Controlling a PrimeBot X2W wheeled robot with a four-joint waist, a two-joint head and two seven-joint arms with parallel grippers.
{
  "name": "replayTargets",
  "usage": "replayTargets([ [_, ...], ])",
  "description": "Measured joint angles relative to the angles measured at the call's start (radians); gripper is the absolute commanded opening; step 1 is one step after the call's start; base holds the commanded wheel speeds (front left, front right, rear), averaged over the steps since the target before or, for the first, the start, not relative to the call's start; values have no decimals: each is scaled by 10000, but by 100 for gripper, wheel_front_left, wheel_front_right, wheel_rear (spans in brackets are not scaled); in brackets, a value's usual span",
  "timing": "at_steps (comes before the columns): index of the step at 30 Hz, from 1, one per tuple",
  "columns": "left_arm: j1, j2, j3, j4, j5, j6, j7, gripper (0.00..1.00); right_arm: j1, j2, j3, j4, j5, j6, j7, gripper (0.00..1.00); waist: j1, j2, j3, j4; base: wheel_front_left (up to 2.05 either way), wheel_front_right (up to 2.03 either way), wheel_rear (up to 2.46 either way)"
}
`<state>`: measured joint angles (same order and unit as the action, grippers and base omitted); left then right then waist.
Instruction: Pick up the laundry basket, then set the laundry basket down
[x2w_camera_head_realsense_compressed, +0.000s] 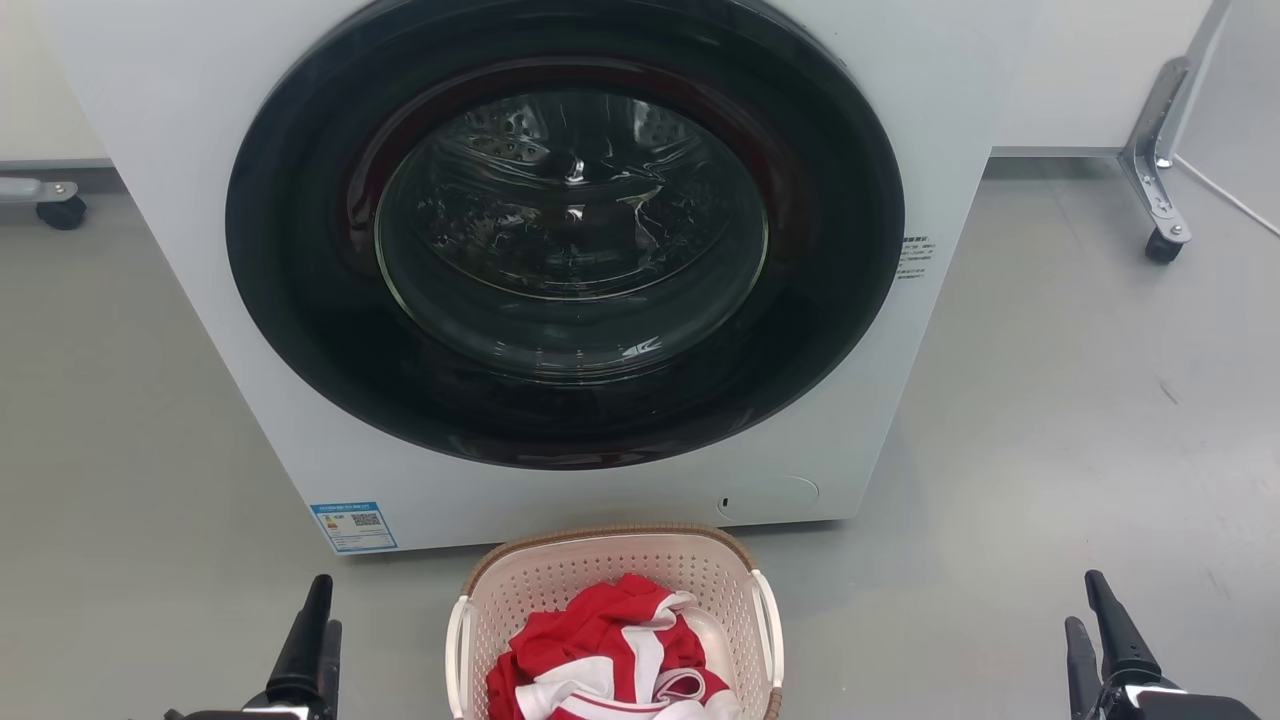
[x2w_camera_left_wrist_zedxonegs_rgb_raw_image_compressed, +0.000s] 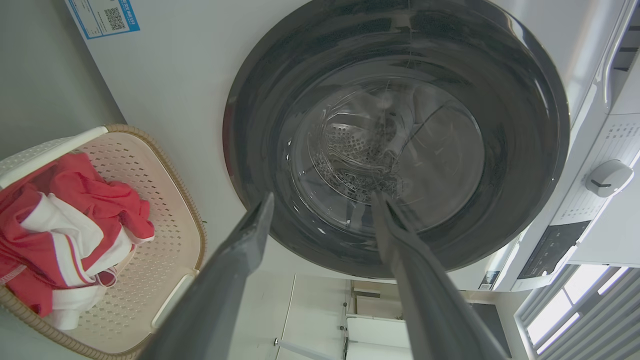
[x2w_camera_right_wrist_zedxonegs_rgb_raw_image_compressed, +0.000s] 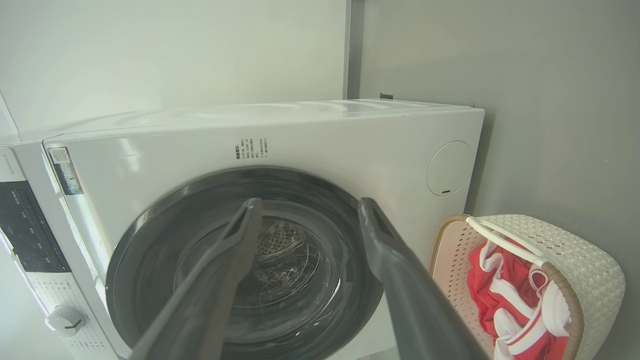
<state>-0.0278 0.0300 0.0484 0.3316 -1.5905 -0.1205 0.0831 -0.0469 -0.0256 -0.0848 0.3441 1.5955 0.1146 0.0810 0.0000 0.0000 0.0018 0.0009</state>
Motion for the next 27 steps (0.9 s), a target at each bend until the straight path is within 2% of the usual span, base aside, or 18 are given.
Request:
replayTargets([
  [5, 1, 0, -58, -81, 199, 63, -117, 100, -1, 0, 50, -21, -169, -17, -115, 100, 0, 0, 0, 2, 0, 0, 0],
  [11, 1, 6, -236, -297, 639, 251, -349, 100, -17, -2, 255, -148, -943, -295, -320, 100, 0, 0, 5, 9, 0, 0, 0],
  [20, 1, 13, -575, -658, 1948, 516, -690, 100, -64, -15, 859, -318, -2581, -552, -663, 100, 0, 0, 36, 30, 0, 0, 0],
  [27, -2, 44, -903, -905, 3396, 775, -963, 100, -130, -153, 1463, -454, -4149, -807, -941, 100, 0, 1, 86, 47, 0, 0, 0],
])
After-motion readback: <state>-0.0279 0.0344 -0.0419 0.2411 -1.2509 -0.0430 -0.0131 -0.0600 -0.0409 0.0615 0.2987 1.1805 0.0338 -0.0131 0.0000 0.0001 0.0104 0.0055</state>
